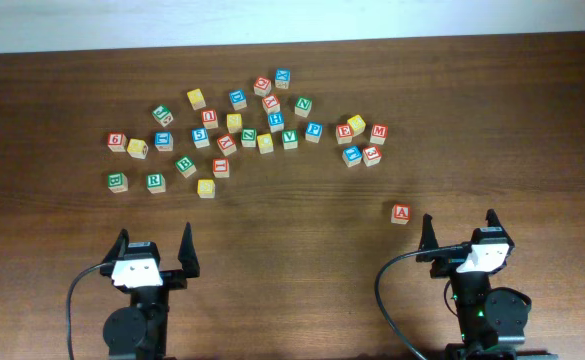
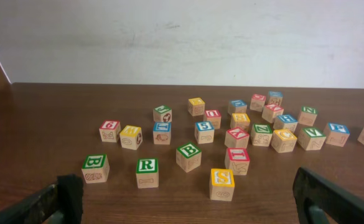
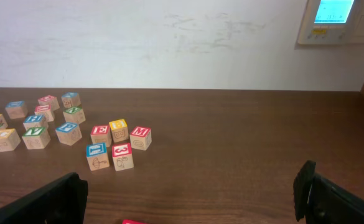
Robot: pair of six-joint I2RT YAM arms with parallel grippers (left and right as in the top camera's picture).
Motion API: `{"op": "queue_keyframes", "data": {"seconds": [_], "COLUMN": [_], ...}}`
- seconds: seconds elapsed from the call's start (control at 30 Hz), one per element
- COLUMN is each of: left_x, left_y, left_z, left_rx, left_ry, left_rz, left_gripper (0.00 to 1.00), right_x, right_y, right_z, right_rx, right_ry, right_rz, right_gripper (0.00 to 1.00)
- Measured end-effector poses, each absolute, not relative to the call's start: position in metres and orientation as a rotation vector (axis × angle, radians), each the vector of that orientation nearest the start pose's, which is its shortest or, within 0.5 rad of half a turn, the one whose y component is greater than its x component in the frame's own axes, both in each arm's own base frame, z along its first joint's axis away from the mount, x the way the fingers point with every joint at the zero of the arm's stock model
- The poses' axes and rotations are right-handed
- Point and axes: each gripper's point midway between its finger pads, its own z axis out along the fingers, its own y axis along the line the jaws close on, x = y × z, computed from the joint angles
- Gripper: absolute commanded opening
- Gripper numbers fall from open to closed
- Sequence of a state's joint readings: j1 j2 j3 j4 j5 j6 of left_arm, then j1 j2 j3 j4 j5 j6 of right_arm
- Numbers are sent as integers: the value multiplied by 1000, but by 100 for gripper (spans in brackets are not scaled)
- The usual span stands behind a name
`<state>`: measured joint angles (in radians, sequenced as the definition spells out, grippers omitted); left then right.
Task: Spell out RSS
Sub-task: 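Move the left gripper toward the green R block near the cluster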
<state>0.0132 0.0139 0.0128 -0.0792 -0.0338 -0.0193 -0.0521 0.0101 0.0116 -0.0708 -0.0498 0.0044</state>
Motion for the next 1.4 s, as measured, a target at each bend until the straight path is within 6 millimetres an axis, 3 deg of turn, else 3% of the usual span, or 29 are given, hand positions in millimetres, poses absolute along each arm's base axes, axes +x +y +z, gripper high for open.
{"op": "queue_keyframes", "data": {"seconds": [0.37,0.47,0.53,0.63,0.77,0.83,0.87,0.9,1.0,1.13,1.17,1.27,1.37,1.4], "left_x": [246,242,227,193,175,171,178,196,244,278,287,314,343,361], "left_y": [7,-40,-73,-91,-93,-89,-88,-86,-81,-104,-101,-58,-34,-9], "left_z": [157,169,218,283,317,357,365,358,310,294,278,216,161,134], "left_rx": [-44,146,333,478,499,472,455,423,343,445,383,96,2,-100], "left_ry": [1650,1599,1377,1051,951,952,1029,1186,1679,1812,1925,2406,2557,2601], "left_rz": [14,-231,-353,-349,-337,-326,-341,-375,-452,-632,-650,-457,-297,-153], "left_gripper": [99,99,99,99,99,99,99,99,99,99,99,99,99,99], "right_x": [246,246,246,246,246,246,246,246,246,246,246,246,246,246], "right_y": [-4,-4,-4,-4,-4,-4,-5,-5,-6,-6,-6,-6,-6,-6], "right_z": [160,160,160,159,159,160,160,160,159,159,159,159,160,159], "right_rx": [8,8,9,9,9,9,10,12,15,15,15,15,15,15], "right_ry": [1640,1640,1640,1640,1640,1640,1639,1639,1640,1640,1640,1640,1639,1641], "right_rz": [4,4,4,4,3,3,3,1,-2,-2,-3,-2,-2,-2], "right_gripper": [98,98,98,98,98,98,99,98,98,98,98,98,98,98]}}
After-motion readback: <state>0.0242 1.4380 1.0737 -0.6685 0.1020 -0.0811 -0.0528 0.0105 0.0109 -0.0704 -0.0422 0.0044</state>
